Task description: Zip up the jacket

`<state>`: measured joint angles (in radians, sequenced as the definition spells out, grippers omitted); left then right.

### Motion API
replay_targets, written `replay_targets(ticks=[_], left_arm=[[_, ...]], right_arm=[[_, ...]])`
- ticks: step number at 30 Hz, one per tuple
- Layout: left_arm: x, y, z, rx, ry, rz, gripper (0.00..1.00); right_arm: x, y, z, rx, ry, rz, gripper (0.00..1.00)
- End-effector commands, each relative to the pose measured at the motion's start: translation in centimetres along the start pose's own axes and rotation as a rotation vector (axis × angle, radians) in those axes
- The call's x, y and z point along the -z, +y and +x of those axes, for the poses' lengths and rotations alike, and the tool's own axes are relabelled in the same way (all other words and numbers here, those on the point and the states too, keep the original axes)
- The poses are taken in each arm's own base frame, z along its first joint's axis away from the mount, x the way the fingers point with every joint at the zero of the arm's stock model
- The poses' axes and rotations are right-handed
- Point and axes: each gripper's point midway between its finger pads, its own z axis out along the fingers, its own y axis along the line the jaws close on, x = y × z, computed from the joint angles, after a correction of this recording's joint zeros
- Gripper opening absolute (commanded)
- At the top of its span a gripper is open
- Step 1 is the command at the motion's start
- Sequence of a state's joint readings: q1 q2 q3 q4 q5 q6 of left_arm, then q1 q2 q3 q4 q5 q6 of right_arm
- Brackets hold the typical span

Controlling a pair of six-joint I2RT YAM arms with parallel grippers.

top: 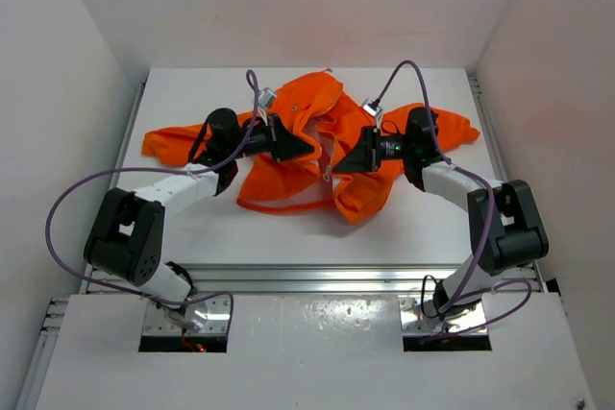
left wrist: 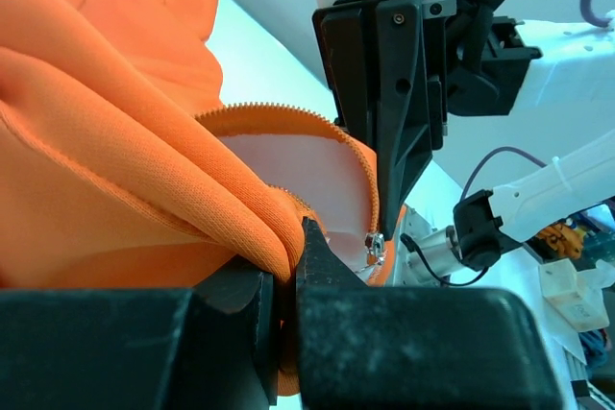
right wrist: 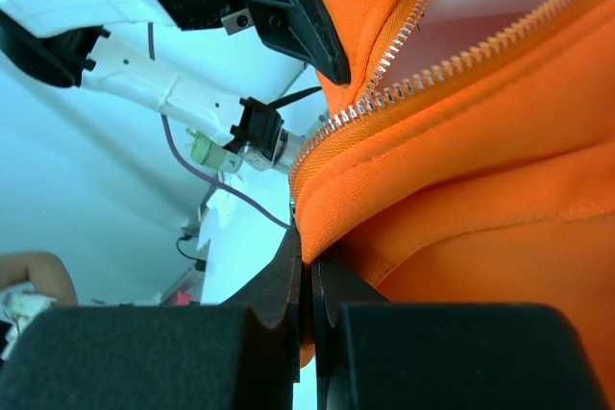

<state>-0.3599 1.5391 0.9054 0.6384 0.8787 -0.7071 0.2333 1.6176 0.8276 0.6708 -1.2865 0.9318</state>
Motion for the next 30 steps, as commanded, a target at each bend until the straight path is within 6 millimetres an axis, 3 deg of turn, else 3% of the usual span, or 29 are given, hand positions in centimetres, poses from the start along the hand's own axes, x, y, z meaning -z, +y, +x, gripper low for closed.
replay_targets(ticks=[1, 12, 19, 30], left_arm=[[0.9, -4.0, -3.7, -0.201, -0.094, 0.102, 0.0], [1.8, -5.4, -4.1, -0.319, -0.14, 0.066, 0.0], [1.7, -4.3, -3.8, -0.337, -0.156, -0.012, 0.0], [1.4, -4.2, -4.3, -0.352, -0.17, -0.004, 0.0]], right_arm=[[0.0, 2.9, -0.8, 0.205, 0.02, -0.082, 0.0], [-0.6, 3.0, -2.4, 0.156, -0.004, -0.07, 0.0], [-1.5, 3.8, -3.7, 0.133, -0.004, -0.087, 0.0], [-1.9, 3.4, -3.8, 0.107, 0.008, -0.093, 0.0]])
